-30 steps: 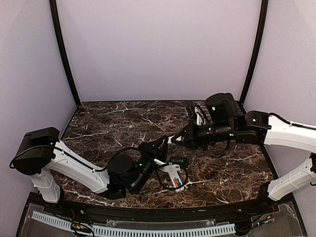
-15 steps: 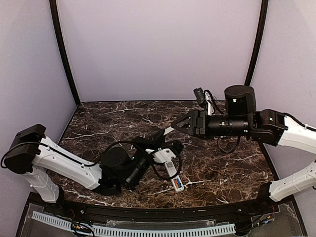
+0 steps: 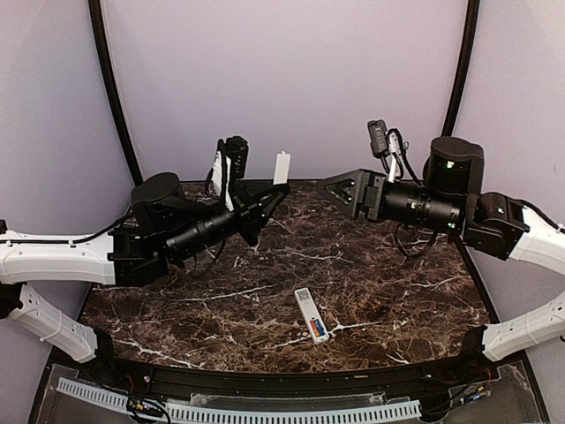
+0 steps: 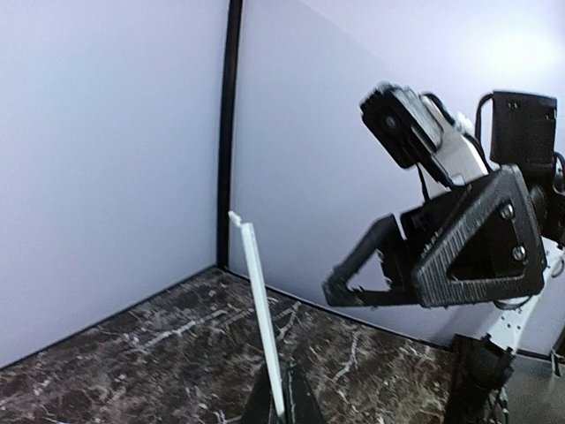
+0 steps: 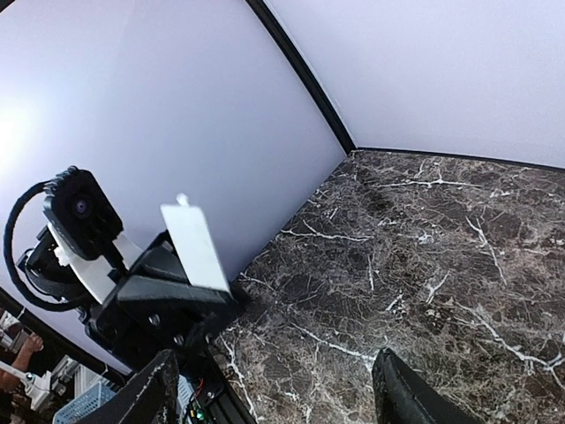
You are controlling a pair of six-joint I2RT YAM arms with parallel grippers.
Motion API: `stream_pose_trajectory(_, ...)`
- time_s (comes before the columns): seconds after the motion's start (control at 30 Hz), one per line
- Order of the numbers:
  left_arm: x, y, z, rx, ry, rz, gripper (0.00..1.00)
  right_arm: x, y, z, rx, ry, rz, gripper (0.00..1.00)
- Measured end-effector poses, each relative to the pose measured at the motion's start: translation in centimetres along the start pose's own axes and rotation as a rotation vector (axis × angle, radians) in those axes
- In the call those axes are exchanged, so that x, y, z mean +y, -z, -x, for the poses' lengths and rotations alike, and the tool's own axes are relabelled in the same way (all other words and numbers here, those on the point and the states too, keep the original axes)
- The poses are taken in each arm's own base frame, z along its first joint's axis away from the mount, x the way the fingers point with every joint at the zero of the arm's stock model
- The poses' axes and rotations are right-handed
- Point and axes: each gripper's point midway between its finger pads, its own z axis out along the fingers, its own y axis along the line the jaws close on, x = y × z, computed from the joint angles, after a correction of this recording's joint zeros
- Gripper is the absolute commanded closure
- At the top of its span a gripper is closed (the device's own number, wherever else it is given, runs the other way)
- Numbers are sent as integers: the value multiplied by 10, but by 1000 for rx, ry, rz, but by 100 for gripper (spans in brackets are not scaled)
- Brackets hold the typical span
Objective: Load the batteries into the remote control
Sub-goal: Pass from the left arm to the right
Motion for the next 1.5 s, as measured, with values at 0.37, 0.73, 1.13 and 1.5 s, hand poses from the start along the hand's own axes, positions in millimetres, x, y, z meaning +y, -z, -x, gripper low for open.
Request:
stream_pose_trajectory(0.37, -15, -12, -34, 97, 191, -178, 100, -6, -34, 9, -17, 17, -60, 35)
stream_pose_trajectory(0.73, -6, -17, -43, 98, 200, -129, 100, -9, -65, -5, 15, -30, -112, 41)
stream_pose_trajectory(1.13, -1, -16, -51, 111, 186, -103, 100, -11, -92, -14, 57, -30, -146, 72)
stream_pose_trajectory(1.5, 3, -14, -64, 139, 166, -80, 100, -14, -94, -22, 84, -34, -164, 90)
